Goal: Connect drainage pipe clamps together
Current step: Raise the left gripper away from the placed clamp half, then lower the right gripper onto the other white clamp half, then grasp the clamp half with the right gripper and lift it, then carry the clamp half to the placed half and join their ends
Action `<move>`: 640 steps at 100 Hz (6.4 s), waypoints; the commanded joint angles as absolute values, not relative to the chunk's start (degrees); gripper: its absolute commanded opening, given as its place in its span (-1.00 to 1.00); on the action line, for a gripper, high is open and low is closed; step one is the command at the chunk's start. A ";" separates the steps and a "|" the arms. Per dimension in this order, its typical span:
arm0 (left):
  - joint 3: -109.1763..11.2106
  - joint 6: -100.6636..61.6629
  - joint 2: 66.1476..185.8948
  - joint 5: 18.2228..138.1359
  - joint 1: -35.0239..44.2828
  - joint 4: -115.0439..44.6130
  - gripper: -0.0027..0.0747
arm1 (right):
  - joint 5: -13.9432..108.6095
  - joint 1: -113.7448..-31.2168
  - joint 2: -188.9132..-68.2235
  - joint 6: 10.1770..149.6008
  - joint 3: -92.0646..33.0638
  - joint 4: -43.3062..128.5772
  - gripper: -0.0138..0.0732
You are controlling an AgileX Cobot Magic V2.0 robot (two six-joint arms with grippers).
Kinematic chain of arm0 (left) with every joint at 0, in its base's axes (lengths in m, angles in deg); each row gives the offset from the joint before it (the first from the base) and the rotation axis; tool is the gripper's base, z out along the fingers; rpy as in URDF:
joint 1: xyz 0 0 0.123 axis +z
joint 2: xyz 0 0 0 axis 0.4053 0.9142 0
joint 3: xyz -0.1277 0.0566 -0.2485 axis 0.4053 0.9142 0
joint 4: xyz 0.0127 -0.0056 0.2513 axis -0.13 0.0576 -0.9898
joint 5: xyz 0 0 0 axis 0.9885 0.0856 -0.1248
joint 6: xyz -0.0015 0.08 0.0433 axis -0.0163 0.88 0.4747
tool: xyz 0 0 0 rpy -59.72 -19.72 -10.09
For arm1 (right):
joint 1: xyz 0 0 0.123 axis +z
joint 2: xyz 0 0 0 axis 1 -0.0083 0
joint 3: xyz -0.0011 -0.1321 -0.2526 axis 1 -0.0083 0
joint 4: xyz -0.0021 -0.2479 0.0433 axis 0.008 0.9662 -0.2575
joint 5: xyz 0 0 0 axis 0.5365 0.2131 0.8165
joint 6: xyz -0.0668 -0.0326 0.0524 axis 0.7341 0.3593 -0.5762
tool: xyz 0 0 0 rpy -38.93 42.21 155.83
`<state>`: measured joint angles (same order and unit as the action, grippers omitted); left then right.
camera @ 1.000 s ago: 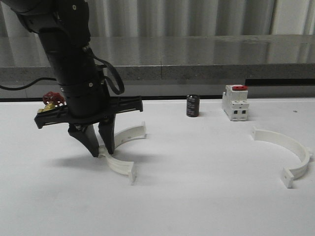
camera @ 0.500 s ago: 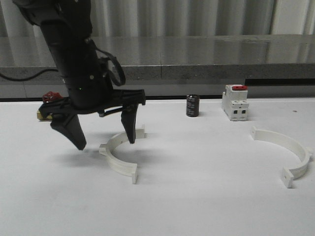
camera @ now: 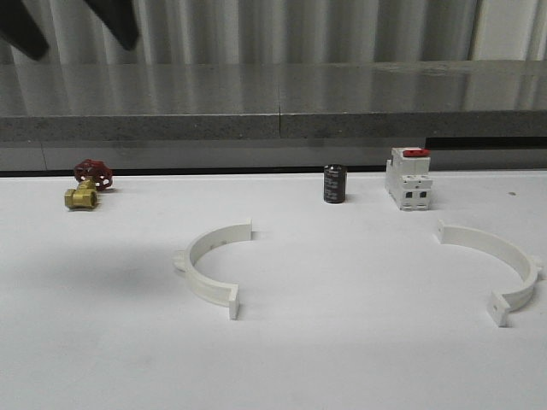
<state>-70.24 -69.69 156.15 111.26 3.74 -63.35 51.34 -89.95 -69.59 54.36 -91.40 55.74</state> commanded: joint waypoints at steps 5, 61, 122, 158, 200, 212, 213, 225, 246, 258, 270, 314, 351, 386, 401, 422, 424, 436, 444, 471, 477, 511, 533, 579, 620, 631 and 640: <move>-67.01 -65.04 147.69 108.66 9.02 -63.52 0.72 | 56.09 -90.12 -68.52 55.15 -90.48 56.23 -0.84; -34.21 -56.42 112.84 103.11 20.12 -53.27 0.72 | 56.09 -90.12 -68.52 55.15 -90.48 56.23 -0.84; -25.00 -56.42 90.84 105.84 20.12 -53.27 -0.98 | 56.71 -90.12 -68.52 55.15 -90.48 56.23 -0.84; -25.00 -56.42 90.84 105.85 20.12 -53.27 -0.99 | 52.20 -90.12 -70.99 55.15 -81.86 56.23 -0.84; -25.00 -56.42 90.84 105.85 20.12 -53.27 -0.99 | 23.54 -90.12 -98.90 55.15 -54.63 56.23 -0.84; -25.00 -56.42 90.84 105.85 20.12 -53.27 -0.99 | 16.26 -90.12 -108.22 55.15 -47.98 56.23 -0.84; -25.00 -56.42 90.84 105.85 20.12 -53.27 -0.99 | 16.00 -90.12 -108.70 55.15 -47.37 56.23 -0.84; -25.00 -56.42 90.84 105.85 20.12 -53.27 -0.99 | 15.39 -90.12 -116.03 55.15 -44.03 56.02 -0.84; -25.00 -56.42 90.84 105.85 20.12 -53.27 -0.99 | 18.21 -90.12 -123.29 55.15 -43.36 56.01 -0.82; -25.00 -56.42 90.84 105.85 20.12 -53.27 -0.99 | 18.16 -90.12 -126.19 55.15 -43.36 56.01 -0.60; -25.00 -56.42 90.84 105.85 20.12 -53.27 -0.99 | 18.01 -90.12 -127.94 55.15 -43.36 55.97 -0.06; -25.00 -56.42 90.84 105.85 20.12 -53.27 -0.99 | 22.05 -90.12 -135.77 55.23 -42.19 54.43 0.59; -25.00 -56.42 90.84 105.85 20.12 -53.27 -0.99 | 23.44 -87.26 -152.01 59.91 -34.01 53.61 0.59; -25.00 -56.42 90.84 105.85 20.12 -53.27 -0.99 | 25.74 -86.79 -162.76 60.54 -30.86 53.56 0.58; -25.00 -56.42 90.84 105.85 20.12 -53.27 -0.99 | 26.04 -86.79 -166.43 60.54 -29.95 53.56 0.58; -25.00 -56.42 90.84 105.85 20.12 -53.27 -0.99 | 27.72 -86.79 -169.60 60.54 -29.88 53.15 0.58; -25.00 -56.42 90.84 105.85 20.12 -53.27 -0.99 | 27.81 -86.79 -169.73 60.54 -29.88 53.14 0.58; -25.00 -56.42 90.84 105.85 20.12 -53.27 -0.99 | 28.24 -86.79 -170.76 60.54 -29.88 52.80 0.57; -25.00 -56.42 90.84 105.85 20.12 -53.27 -0.99 | 28.50 -86.79 -171.03 60.54 -29.88 52.40 0.51; -25.00 -56.42 90.84 105.85 20.12 -53.27 -0.99 | 28.64 -86.79 -171.03 60.54 -29.88 51.37 -0.04; -25.00 -56.42 90.84 105.85 20.12 -53.27 -0.99 | 28.64 -86.79 -171.03 60.54 -29.88 50.92 -0.15; -25.00 -56.42 90.84 105.85 20.12 -53.27 -0.99 | 28.87 -86.79 -171.03 60.54 -29.88 50.19 -0.31; -25.00 -56.42 90.84 105.85 20.12 -53.27 -0.99 | 29.93 -86.79 -171.03 60.54 -29.88 49.86 -0.31; -25.00 -56.42 90.84 105.85 20.12 -53.27 -0.99 | 24.31 -82.08 -170.47 55.93 -24.08 46.38 -0.31; -25.00 -56.42 90.84 105.85 20.12 -53.27 -0.99 | 27.58 -66.95 -170.97 34.16 -20.79 53.97 -0.31; -25.00 -56.42 90.84 105.85 20.12 -53.27 -0.99 | 26.20 -64.00 -172.21 27.61 -18.73 58.92 -0.31; -25.00 -56.42 90.84 105.85 20.12 -53.27 -0.99 | 24.19 -61.85 -174.21 23.37 -16.77 62.15 -0.31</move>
